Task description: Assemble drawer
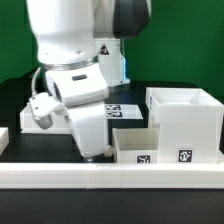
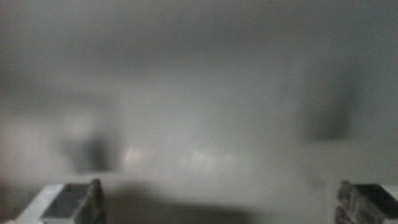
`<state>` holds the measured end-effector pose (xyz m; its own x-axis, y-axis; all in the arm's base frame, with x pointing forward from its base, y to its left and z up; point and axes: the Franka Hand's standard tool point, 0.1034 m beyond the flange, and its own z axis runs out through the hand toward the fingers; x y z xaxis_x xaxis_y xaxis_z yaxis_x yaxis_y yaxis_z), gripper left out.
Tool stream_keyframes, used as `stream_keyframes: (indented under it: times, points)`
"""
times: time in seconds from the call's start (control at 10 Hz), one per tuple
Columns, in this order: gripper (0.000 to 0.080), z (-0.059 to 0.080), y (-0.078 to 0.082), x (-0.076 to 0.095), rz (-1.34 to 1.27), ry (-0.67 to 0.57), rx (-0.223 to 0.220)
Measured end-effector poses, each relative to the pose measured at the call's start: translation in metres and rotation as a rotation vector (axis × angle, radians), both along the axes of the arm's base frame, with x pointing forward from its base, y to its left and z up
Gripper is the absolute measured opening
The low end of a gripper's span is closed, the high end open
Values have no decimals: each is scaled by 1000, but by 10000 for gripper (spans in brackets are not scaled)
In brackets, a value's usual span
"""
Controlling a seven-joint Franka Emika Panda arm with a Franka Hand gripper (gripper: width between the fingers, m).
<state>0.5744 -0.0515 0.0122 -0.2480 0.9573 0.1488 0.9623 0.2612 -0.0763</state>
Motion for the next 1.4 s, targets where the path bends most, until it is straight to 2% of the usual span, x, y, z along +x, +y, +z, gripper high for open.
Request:
stream_keyframes:
  times: [0.4,0.6,1.0,1.2,1.4]
  points:
    - [649,8,42,8,-17,19,9]
    - [649,14,51,15,-18,13,7]
    - [649,12,50,13,-22,16,8]
    - [649,15,68,17,-17,37,12]
    - [649,19,74,20,-8,39,14]
